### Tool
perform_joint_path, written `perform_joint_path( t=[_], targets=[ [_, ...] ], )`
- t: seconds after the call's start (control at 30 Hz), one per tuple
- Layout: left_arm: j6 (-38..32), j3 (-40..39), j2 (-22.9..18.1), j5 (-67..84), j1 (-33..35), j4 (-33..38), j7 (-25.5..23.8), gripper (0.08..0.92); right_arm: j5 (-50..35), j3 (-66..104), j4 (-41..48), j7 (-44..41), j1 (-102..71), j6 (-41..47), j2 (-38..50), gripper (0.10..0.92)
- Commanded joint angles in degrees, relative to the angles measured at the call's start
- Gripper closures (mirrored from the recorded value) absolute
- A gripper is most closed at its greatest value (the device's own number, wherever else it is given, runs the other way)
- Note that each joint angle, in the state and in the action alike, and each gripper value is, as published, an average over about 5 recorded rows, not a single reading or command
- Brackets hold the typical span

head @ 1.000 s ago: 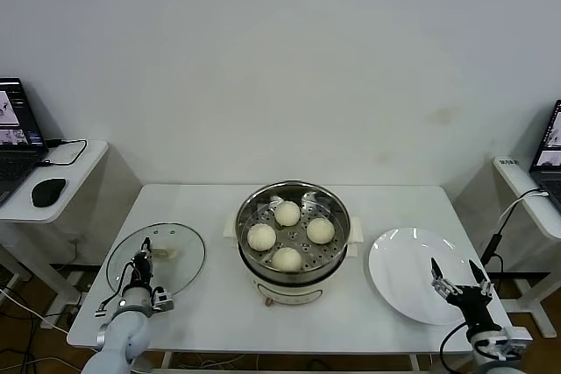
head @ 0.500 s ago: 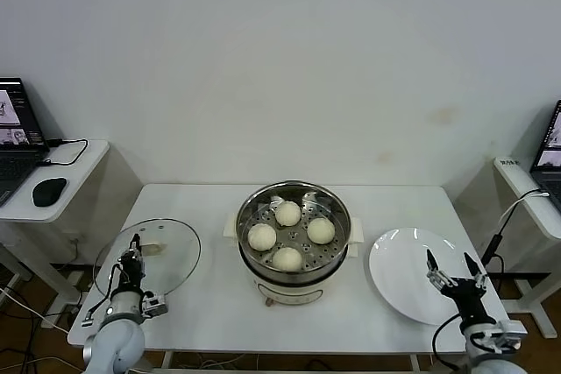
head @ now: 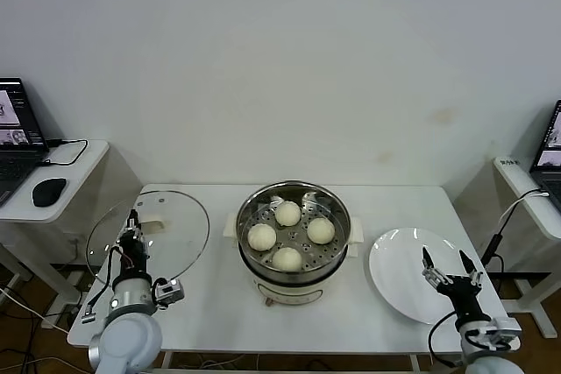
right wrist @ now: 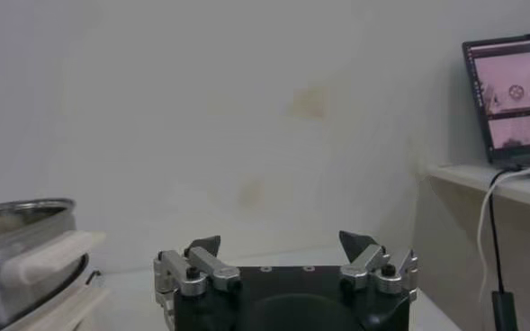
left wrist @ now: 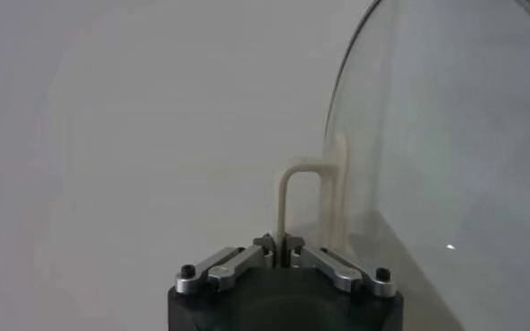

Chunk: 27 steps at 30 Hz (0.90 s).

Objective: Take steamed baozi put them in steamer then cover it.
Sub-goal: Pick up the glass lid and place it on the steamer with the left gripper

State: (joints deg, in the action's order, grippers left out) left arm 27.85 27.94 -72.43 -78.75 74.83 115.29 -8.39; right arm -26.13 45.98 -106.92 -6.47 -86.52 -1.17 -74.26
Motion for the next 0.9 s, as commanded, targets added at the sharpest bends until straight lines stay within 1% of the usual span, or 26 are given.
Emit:
perform_joint_path(
  t=[0.03, 0.1, 0.2, 0.37, 0.57, 0.7, 0.9],
  targets=[
    [4.1, -5.9, -6.6, -8.3, -0.6, 11.4, -5.9, 0.863, 3.5, 0.3, -0.6, 0.6, 0.2, 2.1, -1.2, 0.203],
    [3.5, -8.2, -7.4, -8.7, -1.4, 11.1, -6.3, 0.863, 4.0, 0.5, -0.7, 0.6, 0.2, 2.3, -1.6, 0.203],
    [2.9, -12.3, -8.7, -10.0, -3.4, 8.0, -6.7, 0.863, 5.1, 0.9, -0.5, 0.8, 0.3, 2.6, -2.3, 0.203],
    [3.1, -18.7, -12.4, -12.0, -7.8, 3.5, -8.4, 0.863, 6.2, 2.1, -0.8, 0.9, -0.2, 2.7, -3.0, 0.203],
    [3.2, -23.6, -16.3, -14.9, -12.1, 0.0, -11.3, 0.863, 6.4, 3.1, -0.7, 0.9, -0.5, 2.2, -3.7, 0.202],
    [3.4, -26.0, -18.1, -16.2, -13.8, -3.1, -11.5, 0.863, 6.8, 3.3, 0.0, 0.8, 0.0, 1.8, -4.5, 0.203],
    [4.1, -29.6, -19.4, -15.8, -16.2, -7.2, -11.1, 0.863, 7.3, 3.2, 0.2, 0.8, 0.7, 1.8, -5.3, 0.203]
  ],
)
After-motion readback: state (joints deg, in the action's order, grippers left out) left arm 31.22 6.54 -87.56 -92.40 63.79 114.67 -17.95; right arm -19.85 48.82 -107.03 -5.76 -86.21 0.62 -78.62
